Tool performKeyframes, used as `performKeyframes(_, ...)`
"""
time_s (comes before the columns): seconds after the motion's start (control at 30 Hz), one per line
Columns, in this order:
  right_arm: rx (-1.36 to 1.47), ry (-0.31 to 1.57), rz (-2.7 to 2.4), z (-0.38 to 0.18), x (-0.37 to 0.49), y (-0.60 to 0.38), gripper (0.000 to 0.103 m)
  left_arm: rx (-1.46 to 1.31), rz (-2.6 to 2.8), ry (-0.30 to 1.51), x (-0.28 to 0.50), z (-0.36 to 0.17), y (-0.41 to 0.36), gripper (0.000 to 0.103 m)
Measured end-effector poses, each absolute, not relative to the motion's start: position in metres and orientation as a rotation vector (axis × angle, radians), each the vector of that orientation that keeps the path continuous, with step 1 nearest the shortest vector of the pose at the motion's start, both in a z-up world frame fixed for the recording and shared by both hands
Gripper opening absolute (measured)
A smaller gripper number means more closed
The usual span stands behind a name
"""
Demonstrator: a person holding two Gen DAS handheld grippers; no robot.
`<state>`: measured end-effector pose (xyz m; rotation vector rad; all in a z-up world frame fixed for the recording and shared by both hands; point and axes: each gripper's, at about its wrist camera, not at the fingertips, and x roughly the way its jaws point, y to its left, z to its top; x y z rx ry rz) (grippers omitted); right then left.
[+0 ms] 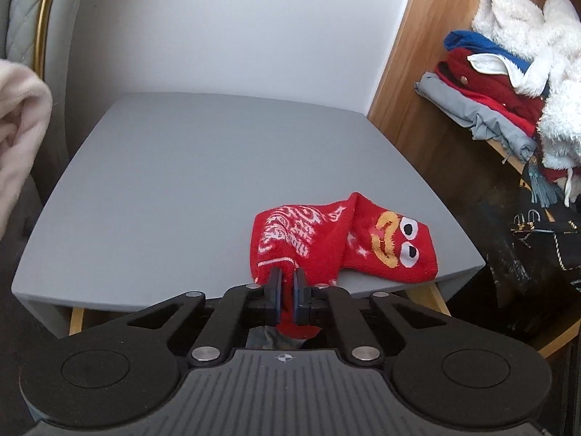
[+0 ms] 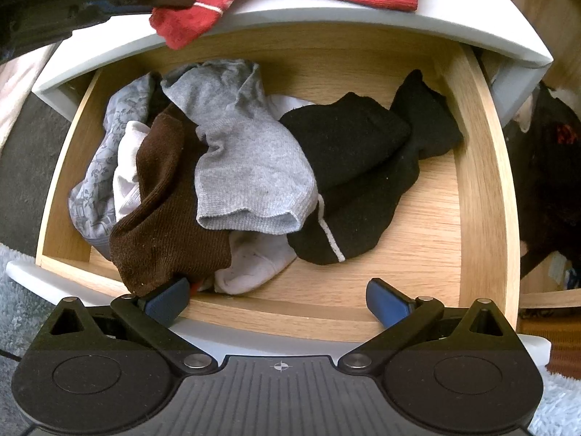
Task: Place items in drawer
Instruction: 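Close the left tool on the red sock, then lift the red sock with the left tool and carry it over the drawer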
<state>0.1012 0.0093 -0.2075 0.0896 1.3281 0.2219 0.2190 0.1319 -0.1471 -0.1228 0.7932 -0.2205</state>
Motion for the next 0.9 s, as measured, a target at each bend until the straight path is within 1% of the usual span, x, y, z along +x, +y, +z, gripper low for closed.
performKeyframes(0.27, 0.091, 1.326, 0.223, -0.207, 0.101, 0.009, 0.103, -0.156, -0.276, 0.831, 0.207, -0.157, 0.122, 0.006)
performKeyframes(0.5, 0.088, 1.323, 0.225, -0.207, 0.101, 0.010, 0.103, -0.220, -0.371, 0.915, 0.191, -0.172, 0.114, 0.006)
performKeyframes(0.7, 0.086, 1.322, 0.225, -0.207, 0.101, 0.010, 0.102, -0.299, -0.393, 1.027, 0.185, -0.190, 0.119, 0.006)
performKeyframes(0.9, 0.087, 1.322, 0.224, -0.207, 0.102, 0.011, 0.102, -0.307, -0.362, 1.064, 0.183, -0.202, 0.122, 0.006)
